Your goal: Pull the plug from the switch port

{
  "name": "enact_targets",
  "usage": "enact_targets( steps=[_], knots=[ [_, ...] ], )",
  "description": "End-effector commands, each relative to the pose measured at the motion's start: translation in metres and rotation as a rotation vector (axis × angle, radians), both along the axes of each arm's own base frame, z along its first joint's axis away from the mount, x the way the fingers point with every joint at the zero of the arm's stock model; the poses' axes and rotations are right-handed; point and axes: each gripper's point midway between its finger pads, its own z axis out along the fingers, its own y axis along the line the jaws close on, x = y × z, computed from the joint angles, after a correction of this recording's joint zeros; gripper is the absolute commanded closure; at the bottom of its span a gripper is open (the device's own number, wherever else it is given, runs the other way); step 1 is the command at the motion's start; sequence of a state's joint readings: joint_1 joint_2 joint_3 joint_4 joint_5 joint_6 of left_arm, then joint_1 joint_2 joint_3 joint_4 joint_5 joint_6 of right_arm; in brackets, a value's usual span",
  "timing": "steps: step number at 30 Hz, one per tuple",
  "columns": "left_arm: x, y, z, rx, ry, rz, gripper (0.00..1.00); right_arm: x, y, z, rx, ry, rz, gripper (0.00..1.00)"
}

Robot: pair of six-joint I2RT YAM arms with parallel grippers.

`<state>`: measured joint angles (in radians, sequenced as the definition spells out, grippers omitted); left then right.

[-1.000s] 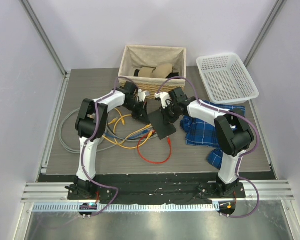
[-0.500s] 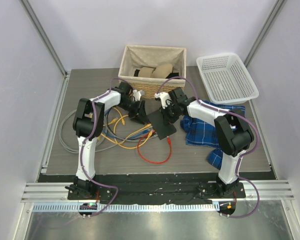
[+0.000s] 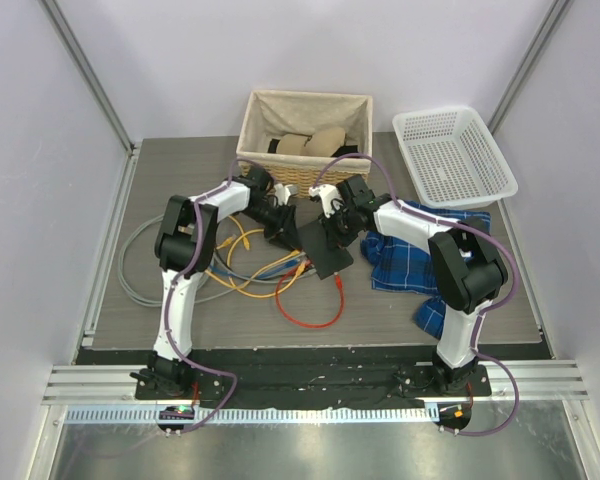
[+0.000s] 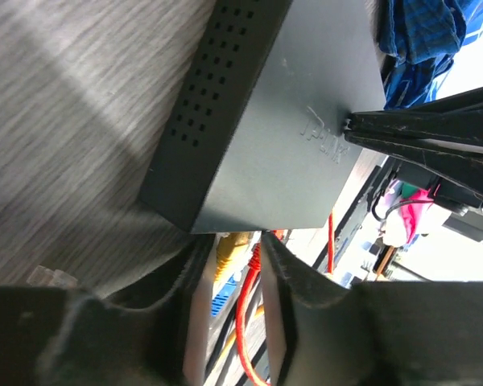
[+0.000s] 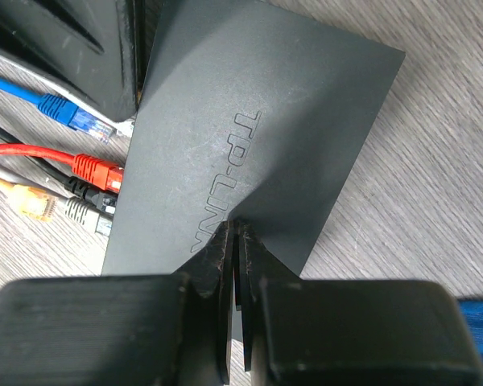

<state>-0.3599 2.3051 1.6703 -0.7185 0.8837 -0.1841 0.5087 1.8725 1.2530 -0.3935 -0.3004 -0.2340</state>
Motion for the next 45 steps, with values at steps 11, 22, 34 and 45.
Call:
enact_targets(
  steps=[11,22,34,45],
  knots=[
    [-0.005,0.007,-0.049,0.160,0.007,-0.001,1.00,-0.029,-0.023,-0.041,-0.139,0.120,0.000,0.92],
    [-0.013,0.007,-0.040,0.124,0.012,-0.018,1.00,-0.028,-0.023,-0.045,-0.147,0.125,0.003,0.92],
    [-0.003,0.031,-0.033,0.140,0.063,-0.072,1.00,-0.028,-0.024,-0.046,-0.157,0.122,0.008,0.92],
    [-0.022,0.050,-0.027,0.167,0.016,-0.089,1.00,-0.030,-0.024,-0.048,-0.160,0.131,0.011,0.92]
  ],
)
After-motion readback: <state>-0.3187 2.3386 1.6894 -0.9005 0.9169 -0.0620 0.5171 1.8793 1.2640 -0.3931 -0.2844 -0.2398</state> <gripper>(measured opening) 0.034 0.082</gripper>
